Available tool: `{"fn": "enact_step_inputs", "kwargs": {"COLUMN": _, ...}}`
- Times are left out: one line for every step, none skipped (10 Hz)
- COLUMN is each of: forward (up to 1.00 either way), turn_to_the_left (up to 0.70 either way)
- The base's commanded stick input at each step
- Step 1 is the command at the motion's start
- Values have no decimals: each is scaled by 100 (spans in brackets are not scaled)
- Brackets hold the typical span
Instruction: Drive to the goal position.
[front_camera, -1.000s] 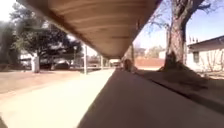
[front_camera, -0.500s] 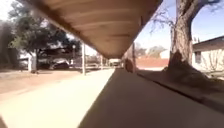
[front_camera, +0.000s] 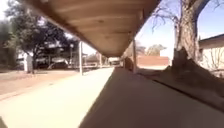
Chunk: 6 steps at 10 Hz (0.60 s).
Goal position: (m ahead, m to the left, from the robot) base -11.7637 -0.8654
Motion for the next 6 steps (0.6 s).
{"fn": "enact_step_inputs", "kwargs": {"forward": 85, "turn_to_the_left": 0}}
{"fn": "enact_step_inputs", "kwargs": {"forward": 85, "turn_to_the_left": 0}}
{"fn": "enact_step_inputs", "kwargs": {"forward": 85, "turn_to_the_left": 0}}
{"fn": "enact_step_inputs", "kwargs": {"forward": 85, "turn_to_the_left": 0}}
{"fn": "enact_step_inputs", "kwargs": {"forward": 85, "turn_to_the_left": 0}}
{"fn": "enact_step_inputs", "kwargs": {"forward": 85, "turn_to_the_left": 0}}
